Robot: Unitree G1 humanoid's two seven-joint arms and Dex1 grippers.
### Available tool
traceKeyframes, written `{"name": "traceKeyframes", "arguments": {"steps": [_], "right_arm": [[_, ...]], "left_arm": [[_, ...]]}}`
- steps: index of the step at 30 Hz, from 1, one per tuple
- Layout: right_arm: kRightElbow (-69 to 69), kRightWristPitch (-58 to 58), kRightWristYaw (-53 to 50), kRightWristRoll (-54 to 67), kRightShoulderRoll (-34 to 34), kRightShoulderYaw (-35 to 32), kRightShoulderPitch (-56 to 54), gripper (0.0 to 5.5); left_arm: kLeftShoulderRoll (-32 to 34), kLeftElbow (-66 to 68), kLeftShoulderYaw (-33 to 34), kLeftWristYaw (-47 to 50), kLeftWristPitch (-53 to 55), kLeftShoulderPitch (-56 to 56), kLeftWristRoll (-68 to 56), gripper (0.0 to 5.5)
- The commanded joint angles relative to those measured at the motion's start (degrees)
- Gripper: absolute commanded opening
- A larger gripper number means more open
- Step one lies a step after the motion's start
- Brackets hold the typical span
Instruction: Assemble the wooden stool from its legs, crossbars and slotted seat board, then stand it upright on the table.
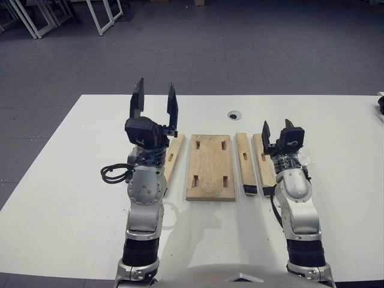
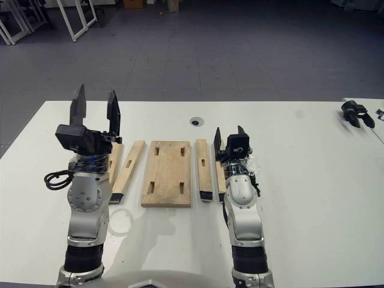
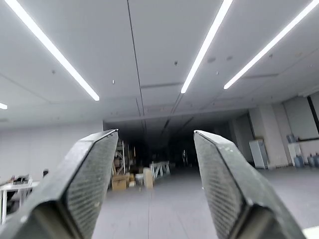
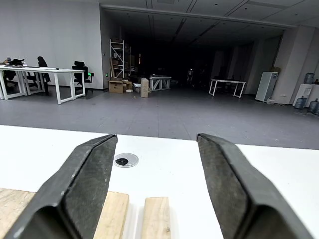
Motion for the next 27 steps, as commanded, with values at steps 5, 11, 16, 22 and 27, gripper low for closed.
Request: {"name": "traceKeyframes", "arguments": {"steps": [5, 11, 16, 22, 27], "right_arm": [[0.31, -1.4, 0.13, -0.26, -0.74, -0.01, -0.2, 2.92], [1.6, -4.34, 0.55, -0.21, -1.28, 0.04, 0.17, 2.92], [1.94, -5.45, 0.6, -0.15, -1.47, 0.06, 0.57, 2.92], [2.68, -6.1, 1.34, -0.17, -2.07, 0.45, 0.95, 2.92], [3.18, -7.33, 1.48, -0.48, -2.39, 0.74, 1.32, 2.92]], "left_arm": [[-1.27, 0.62, 1.34, -0.01, 16.98, 3.45, -3.53, 2.79], [-1.48, -0.23, 1.77, 0.63, 18.66, 3.11, -3.33, 2.79], [-0.38, -0.11, 1.3, 1.26, 17.1, 3.32, -0.3, 2.79], [-0.68, 0.33, 2.4, 2.02, 16.06, 2.7, 0.11, 2.79], [-0.57, 1.84, 2.62, 2.63, 15.16, 1.63, 1.17, 2.79]]}}
